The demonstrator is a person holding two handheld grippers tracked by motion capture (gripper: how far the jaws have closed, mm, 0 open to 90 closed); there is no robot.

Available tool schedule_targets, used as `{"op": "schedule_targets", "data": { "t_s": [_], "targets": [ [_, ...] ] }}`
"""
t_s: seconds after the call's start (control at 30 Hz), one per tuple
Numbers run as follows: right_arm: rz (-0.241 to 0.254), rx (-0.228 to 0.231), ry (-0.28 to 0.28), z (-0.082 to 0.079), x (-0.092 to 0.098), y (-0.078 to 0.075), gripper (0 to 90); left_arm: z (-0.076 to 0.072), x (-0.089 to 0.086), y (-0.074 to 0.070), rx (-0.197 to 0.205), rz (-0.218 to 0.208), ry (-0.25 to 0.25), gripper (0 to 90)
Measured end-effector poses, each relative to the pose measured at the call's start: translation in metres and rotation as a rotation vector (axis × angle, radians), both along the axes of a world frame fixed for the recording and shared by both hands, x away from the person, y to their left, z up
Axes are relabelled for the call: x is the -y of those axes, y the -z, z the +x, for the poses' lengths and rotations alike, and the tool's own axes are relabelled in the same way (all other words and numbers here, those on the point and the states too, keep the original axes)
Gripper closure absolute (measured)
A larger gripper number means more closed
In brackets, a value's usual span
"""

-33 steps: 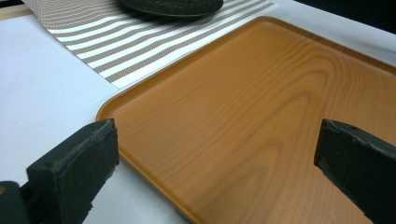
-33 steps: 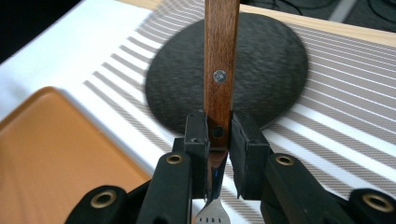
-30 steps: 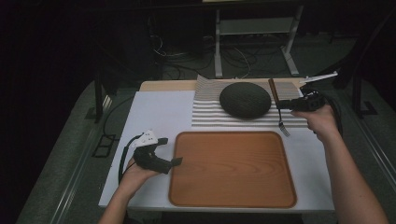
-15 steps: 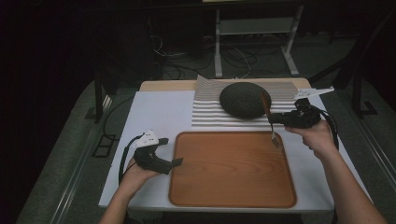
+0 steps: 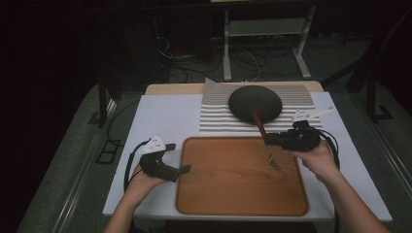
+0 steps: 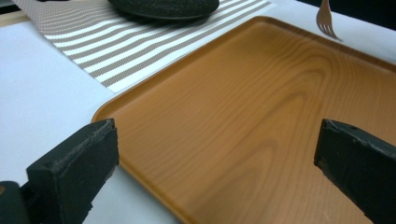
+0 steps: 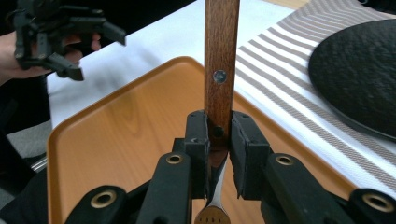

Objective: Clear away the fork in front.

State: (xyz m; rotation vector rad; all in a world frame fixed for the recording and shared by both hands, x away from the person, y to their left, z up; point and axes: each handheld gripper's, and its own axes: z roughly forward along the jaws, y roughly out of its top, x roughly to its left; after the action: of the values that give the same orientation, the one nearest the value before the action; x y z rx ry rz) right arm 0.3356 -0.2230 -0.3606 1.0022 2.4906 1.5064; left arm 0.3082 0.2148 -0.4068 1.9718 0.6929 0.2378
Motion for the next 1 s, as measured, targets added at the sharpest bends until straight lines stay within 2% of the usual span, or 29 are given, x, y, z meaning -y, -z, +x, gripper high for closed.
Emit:
{"op": "schedule_targets", "data": {
  "t_s": [0.23, 0.63, 0.73, 0.77, 0.8, 0.83, 0.87, 1.0],
  "targets": [
    [-0.010, -0.003, -0.033, -0.004, -0.009, 0.009, 76.9, 0.002, 0.013, -0.011, 0.012, -0.006, 0.016, 0.0],
    [-0.007, -0.011, -0.047, -0.005, -0.015, 0.014, 76.9, 0.021, 0.046, -0.031, 0.030, -0.005, 0.060, 0.0],
    [-0.009, -0.006, -0.050, -0.005, -0.016, 0.014, 76.8, 0.027, 0.062, -0.037, 0.043, -0.010, 0.089, 0.0],
    [-0.009, -0.006, -0.050, -0.005, -0.016, 0.014, 76.8, 0.027, 0.062, -0.037, 0.043, -0.010, 0.089, 0.0],
    [-0.009, -0.005, -0.053, -0.005, -0.017, 0.014, 76.8, 0.030, 0.071, -0.040, 0.050, -0.011, 0.105, 0.0],
    [-0.010, -0.002, -0.053, -0.006, -0.018, 0.014, 76.8, 0.030, 0.071, -0.040, 0.050, -0.011, 0.105, 0.0],
    [-0.010, 0.000, -0.055, -0.006, -0.019, 0.014, 76.8, 0.032, 0.079, -0.042, 0.053, -0.016, 0.116, 0.0],
    [-0.004, 0.008, -0.059, -0.006, -0.021, 0.014, 76.8, 0.036, 0.094, -0.046, 0.050, -0.025, 0.137, 0.0]
  ]
}}
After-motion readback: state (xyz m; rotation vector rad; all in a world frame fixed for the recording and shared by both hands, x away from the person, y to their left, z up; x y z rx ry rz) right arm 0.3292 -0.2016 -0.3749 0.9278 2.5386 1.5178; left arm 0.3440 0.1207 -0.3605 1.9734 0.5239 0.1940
